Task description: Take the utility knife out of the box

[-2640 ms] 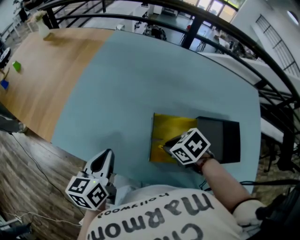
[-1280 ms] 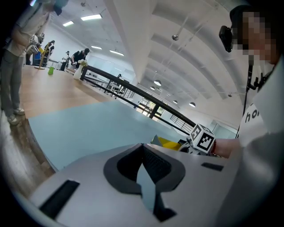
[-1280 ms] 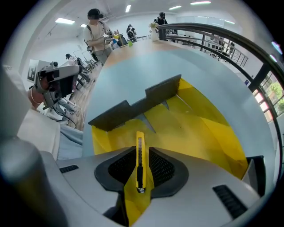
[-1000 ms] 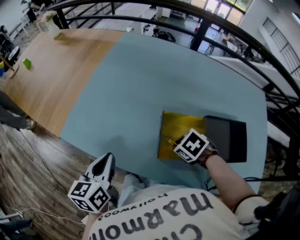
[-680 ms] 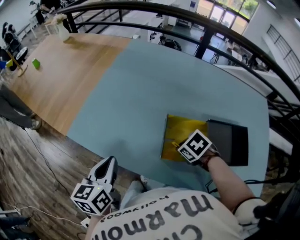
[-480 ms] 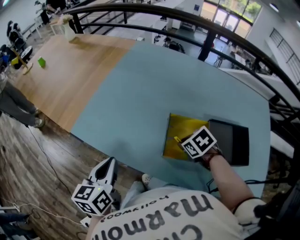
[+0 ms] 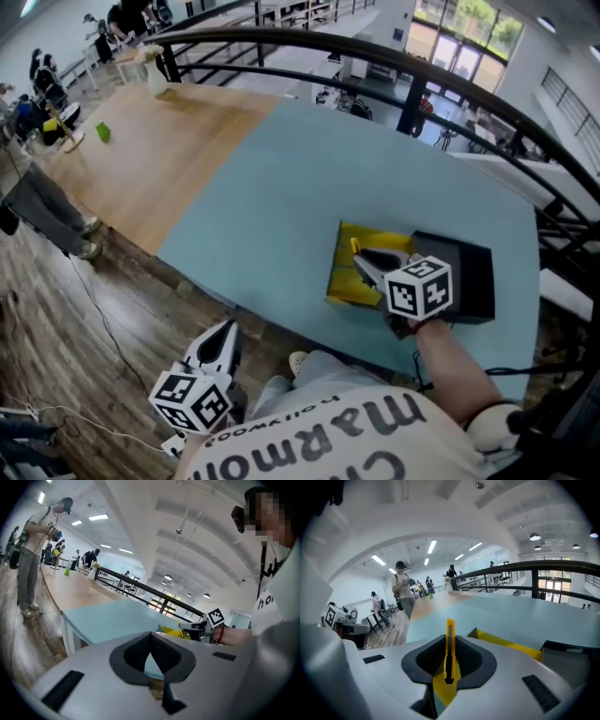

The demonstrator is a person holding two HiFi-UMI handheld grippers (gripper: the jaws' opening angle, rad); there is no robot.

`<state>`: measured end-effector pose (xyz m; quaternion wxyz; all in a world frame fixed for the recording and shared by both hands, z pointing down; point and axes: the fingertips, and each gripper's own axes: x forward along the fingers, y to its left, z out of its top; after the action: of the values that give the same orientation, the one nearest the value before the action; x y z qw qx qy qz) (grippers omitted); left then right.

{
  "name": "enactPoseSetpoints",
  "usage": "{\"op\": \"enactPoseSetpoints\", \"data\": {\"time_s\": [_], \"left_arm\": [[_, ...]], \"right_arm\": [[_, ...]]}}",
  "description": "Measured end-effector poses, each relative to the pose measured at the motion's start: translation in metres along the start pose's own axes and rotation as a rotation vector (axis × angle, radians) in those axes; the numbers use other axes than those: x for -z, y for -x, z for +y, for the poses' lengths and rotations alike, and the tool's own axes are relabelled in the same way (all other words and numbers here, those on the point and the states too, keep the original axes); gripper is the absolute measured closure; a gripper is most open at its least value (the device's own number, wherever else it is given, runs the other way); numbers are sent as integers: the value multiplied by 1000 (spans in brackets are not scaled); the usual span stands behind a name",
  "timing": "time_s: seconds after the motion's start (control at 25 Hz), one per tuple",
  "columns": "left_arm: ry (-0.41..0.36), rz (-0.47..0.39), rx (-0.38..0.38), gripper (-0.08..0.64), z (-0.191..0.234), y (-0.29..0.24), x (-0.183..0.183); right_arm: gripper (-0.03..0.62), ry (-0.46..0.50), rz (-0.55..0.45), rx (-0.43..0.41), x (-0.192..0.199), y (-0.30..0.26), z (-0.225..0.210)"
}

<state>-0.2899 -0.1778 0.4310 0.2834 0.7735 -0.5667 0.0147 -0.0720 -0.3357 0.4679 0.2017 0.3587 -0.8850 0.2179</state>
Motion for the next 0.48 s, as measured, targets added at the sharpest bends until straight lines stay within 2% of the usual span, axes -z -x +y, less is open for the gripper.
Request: {"op": "enactPoseSetpoints", "data": {"time_s": [0.08,0.16,0.32,0.48], "left_arm": [[6,-6,-5,558,-9,16,6],[45,-20,1,558,-15,35,17],[131,-44,-21,558,-21,75,45],[122,-58,-55,558,-34,109,66]], "right_arm": [[509,9,-53,-26,-7,13,15],[509,5,-80,-60,-7,25,35],[509,-31,-83,-108,6,47,75],[509,-117,-74,-184,29,65,110]]}}
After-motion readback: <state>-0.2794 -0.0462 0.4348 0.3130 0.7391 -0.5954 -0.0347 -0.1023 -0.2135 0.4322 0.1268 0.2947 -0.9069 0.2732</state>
